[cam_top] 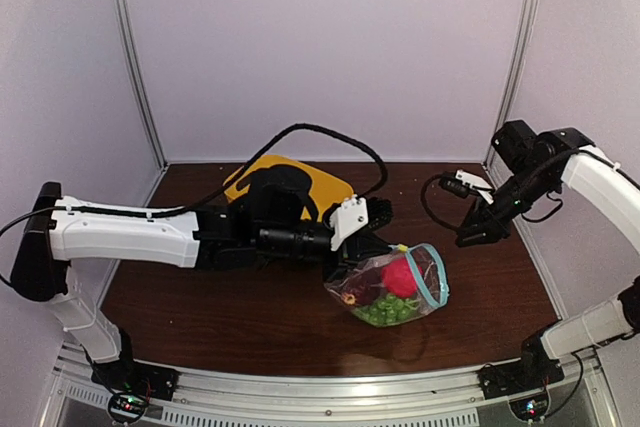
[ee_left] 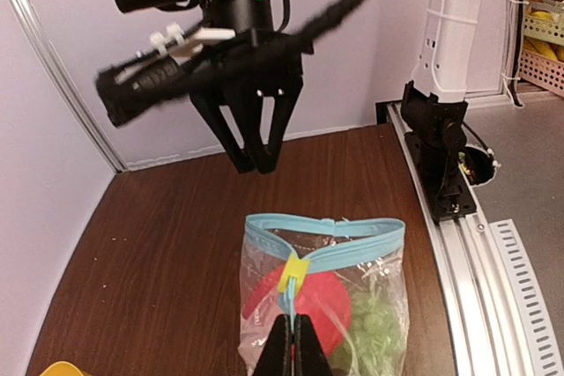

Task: Place the food in the zip-top bag and seal the zipper
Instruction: Pick up the zipper food storage bag at the corner of the board, then hold the zipper from the zipper food storage bag.

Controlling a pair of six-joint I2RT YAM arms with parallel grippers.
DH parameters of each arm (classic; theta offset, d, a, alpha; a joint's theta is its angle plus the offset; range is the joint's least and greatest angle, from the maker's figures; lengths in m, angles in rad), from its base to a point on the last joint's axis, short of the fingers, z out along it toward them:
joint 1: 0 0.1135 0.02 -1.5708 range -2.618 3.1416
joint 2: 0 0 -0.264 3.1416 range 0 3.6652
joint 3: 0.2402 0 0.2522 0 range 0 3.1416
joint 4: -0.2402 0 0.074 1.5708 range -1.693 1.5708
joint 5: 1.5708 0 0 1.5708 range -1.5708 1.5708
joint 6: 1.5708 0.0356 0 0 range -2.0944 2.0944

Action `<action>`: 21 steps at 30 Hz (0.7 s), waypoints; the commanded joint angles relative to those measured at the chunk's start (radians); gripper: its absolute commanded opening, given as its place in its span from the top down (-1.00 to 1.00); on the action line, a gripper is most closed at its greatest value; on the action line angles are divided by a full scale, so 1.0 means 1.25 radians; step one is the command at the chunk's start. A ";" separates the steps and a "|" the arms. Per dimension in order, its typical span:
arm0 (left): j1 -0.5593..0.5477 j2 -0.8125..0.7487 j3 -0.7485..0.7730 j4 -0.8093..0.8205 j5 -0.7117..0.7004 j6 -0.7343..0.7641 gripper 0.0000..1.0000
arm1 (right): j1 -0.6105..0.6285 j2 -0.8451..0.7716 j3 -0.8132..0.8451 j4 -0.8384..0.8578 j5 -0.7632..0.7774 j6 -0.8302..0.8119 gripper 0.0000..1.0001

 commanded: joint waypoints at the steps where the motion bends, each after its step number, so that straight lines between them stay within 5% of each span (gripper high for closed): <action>1: -0.005 0.042 -0.008 0.003 0.029 -0.081 1.00 | 0.004 -0.039 0.115 -0.082 -0.118 -0.074 0.27; 4: -0.005 0.067 0.019 -0.008 0.032 -0.121 1.00 | 0.032 -0.075 0.089 -0.004 -0.125 -0.050 0.11; 15: -0.004 0.100 0.095 -0.082 -0.024 -0.313 1.00 | 0.202 -0.040 0.043 0.208 -0.081 0.062 0.21; 21: -0.004 0.083 0.112 -0.073 -0.028 -0.382 1.00 | 0.236 -0.016 0.082 0.207 -0.095 0.067 0.25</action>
